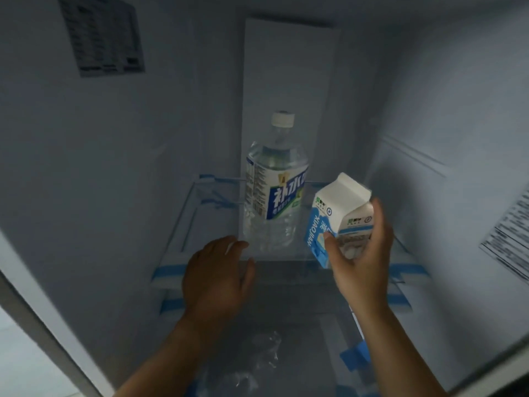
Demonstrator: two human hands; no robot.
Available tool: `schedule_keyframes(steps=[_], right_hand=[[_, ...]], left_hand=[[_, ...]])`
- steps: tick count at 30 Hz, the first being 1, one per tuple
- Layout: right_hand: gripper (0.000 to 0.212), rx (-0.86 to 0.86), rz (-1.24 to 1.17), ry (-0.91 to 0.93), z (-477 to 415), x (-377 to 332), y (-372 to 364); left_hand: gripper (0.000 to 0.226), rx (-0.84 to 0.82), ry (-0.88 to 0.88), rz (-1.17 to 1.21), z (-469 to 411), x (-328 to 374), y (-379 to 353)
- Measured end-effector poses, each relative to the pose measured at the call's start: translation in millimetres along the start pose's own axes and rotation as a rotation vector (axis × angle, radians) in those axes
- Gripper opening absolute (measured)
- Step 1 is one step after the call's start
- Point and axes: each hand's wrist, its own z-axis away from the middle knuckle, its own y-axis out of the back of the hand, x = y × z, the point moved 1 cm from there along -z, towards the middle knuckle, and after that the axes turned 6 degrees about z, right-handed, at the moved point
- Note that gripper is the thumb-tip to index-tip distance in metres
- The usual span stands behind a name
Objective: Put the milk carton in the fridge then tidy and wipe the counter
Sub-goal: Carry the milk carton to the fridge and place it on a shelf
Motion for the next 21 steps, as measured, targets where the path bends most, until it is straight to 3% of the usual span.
schedule_keyframes(steps=[13,17,21], right_hand=[[0.089,-0.010,0.115,0.001,-5,10,-11],[0.075,-0.083,0.391,-0.084,17,16,-2],[0.052,-0.158,0.622,-0.016,38,15,8]], left_hand=[[0.046,0.006,0.002,-0.007,0,0,1],[0.049,0.000,-0.027,0.025,0,-4,-3],[0.048,0.003,-0.055,0.039,0,-5,-3]])
